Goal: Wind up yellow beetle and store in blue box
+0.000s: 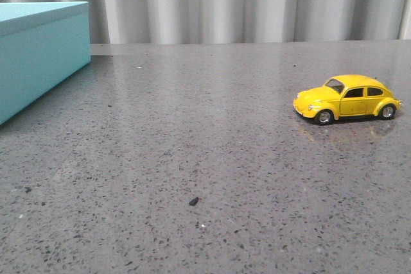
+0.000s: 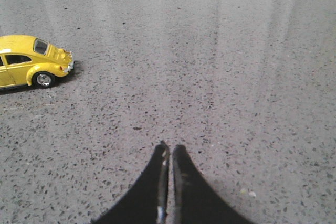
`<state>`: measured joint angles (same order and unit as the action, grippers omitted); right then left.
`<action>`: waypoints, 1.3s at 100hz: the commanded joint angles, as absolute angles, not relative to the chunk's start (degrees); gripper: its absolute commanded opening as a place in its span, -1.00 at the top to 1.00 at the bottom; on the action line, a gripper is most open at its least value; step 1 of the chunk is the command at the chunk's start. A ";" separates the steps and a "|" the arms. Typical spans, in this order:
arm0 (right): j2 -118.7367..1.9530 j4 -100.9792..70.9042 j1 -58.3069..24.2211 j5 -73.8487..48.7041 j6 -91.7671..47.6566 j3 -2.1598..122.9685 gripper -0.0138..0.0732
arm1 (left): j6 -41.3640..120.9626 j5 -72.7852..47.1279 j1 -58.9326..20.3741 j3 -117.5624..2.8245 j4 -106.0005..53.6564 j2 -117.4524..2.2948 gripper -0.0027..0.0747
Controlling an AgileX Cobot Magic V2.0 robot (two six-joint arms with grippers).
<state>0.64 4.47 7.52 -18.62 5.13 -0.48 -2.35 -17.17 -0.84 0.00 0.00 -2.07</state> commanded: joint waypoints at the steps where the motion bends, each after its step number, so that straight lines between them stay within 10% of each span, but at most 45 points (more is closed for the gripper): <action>1: 1.67 4.50 7.88 -17.95 4.93 -1.70 0.78 | -2.70 -13.12 -0.76 1.45 0.00 -3.10 0.99; 130: 1.67 4.41 7.88 -1.94 4.93 -1.70 0.78 | -2.70 1.40 -0.76 1.45 -0.42 -3.10 0.99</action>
